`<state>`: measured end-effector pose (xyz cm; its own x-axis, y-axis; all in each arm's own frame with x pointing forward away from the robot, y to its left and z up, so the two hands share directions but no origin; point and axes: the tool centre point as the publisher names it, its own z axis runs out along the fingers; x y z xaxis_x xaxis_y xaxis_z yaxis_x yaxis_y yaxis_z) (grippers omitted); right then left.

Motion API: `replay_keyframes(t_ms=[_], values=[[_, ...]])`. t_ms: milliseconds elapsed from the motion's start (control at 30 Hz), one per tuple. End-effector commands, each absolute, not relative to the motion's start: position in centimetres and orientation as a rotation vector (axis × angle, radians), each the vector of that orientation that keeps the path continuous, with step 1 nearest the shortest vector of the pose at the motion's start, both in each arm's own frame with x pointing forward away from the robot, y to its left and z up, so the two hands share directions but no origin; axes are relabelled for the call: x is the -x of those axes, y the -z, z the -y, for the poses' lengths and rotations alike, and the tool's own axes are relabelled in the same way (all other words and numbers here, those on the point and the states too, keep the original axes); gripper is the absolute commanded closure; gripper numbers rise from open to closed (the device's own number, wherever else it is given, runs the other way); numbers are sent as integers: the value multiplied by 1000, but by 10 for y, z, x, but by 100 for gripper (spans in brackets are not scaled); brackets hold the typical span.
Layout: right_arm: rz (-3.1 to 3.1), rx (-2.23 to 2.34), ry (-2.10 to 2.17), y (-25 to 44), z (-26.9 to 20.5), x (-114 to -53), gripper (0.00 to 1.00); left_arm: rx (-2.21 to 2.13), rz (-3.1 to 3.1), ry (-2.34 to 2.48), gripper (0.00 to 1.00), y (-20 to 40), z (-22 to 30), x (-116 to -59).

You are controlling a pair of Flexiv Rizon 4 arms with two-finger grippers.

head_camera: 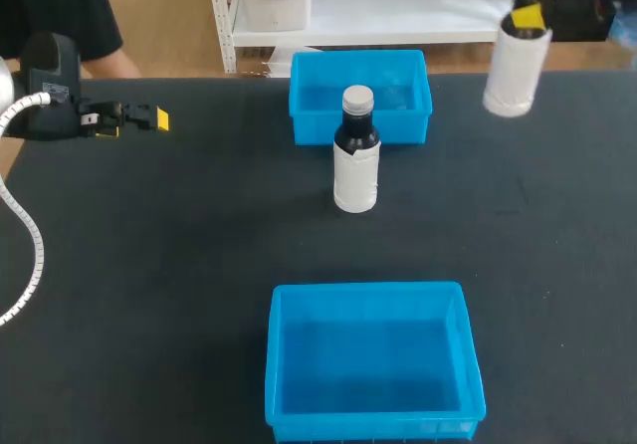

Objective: Pick up the bottle, and place it in the far bin if it is heavy, or in the near bin if it is light.

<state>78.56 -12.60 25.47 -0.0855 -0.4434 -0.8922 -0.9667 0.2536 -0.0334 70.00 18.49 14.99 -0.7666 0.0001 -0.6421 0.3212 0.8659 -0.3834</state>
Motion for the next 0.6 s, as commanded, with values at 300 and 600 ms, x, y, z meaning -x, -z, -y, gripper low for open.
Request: replay_keyframes(t_ms=[300, 600], values=[[-1558, 1513, -946, -261, 72, -879, 100, -231, -2374, 636, 0, -150, -185, -700], [-1484, 1588, -1045, -245, 25, -904, 100, -231, -2374, 636, 0, -150, -185, -700]])
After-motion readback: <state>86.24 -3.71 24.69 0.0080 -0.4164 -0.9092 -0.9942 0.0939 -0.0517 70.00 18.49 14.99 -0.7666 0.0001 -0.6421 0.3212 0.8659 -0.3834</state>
